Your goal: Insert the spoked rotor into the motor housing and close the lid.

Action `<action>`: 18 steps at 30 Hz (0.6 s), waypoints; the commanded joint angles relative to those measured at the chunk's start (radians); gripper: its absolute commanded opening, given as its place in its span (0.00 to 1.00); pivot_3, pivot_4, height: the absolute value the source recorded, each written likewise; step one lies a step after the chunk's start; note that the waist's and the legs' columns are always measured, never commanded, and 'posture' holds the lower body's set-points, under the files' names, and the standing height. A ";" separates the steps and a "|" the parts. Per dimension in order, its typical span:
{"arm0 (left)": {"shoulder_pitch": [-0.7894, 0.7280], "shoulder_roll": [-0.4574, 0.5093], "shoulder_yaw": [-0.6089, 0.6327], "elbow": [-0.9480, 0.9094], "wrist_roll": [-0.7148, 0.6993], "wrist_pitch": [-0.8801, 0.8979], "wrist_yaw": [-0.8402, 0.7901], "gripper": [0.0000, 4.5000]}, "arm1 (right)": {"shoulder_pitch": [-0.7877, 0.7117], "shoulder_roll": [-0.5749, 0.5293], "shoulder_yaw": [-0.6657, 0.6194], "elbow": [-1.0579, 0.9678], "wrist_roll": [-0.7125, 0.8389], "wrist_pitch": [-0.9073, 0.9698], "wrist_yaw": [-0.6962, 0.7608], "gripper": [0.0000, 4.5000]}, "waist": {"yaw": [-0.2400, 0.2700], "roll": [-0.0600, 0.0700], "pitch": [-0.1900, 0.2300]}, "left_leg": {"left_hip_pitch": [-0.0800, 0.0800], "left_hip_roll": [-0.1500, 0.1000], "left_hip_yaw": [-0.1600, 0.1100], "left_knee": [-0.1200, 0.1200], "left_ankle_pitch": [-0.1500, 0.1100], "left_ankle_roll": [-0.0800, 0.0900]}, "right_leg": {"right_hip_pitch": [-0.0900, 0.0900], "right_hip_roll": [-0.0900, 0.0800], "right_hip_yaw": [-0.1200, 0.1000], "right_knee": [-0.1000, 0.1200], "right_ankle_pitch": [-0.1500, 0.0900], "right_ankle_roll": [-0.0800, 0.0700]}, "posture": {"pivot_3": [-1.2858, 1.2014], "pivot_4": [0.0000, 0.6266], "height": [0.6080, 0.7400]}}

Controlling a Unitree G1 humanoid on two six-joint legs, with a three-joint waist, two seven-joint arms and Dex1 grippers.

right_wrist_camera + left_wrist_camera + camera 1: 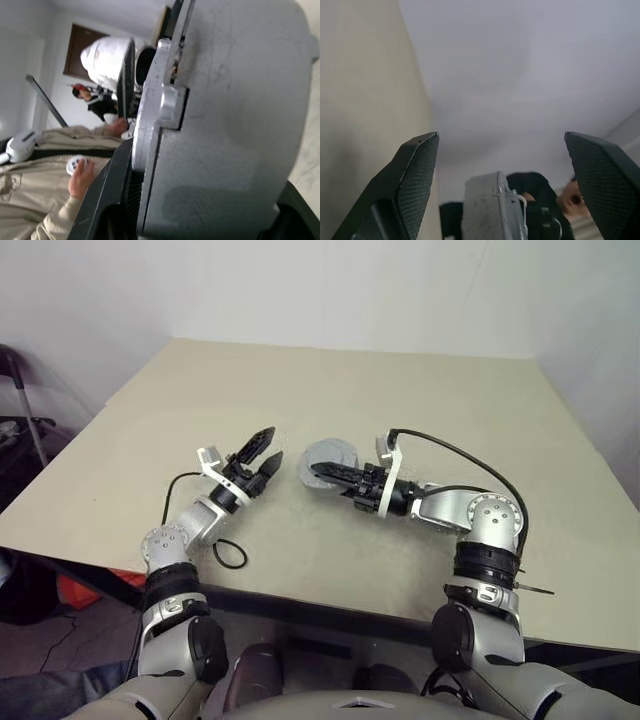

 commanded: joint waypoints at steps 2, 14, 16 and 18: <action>-0.065 0.001 -0.050 0.056 -0.022 0.070 -0.011 0.95 | -0.013 -0.003 0.021 -0.059 0.052 -0.003 0.038 0.45 | 0.001 0.000 0.000 | 0.000 -0.001 0.000 0.000 0.000 0.000 | 0.000 0.000 0.000 0.000 0.000 0.000 | 0.52 0.00 1.00; -0.109 0.024 -0.156 0.111 0.043 0.144 -0.104 0.95 | 0.000 -0.029 0.046 -0.084 0.036 -0.036 0.045 0.45 | 0.001 0.000 0.000 | -0.001 -0.001 -0.001 0.002 0.000 0.000 | 0.000 0.000 0.000 0.001 0.001 0.001 | 0.52 0.00 1.00; -0.098 0.026 -0.165 0.097 0.049 0.152 -0.110 0.95 | 0.000 -0.030 0.049 -0.084 0.034 -0.043 0.046 0.45 | 0.001 0.000 0.000 | -0.001 -0.001 -0.001 0.002 0.000 0.000 | 0.000 0.000 0.000 0.001 0.001 0.001 | 0.52 0.00 1.00; -0.088 0.028 -0.170 0.087 0.055 0.153 -0.115 0.95 | -0.001 -0.030 0.055 -0.082 0.030 -0.051 0.047 0.45 | 0.001 0.000 0.000 | -0.001 -0.001 -0.001 0.003 0.000 0.000 | 0.001 0.000 0.000 0.001 0.001 0.001 | 0.52 0.00 1.00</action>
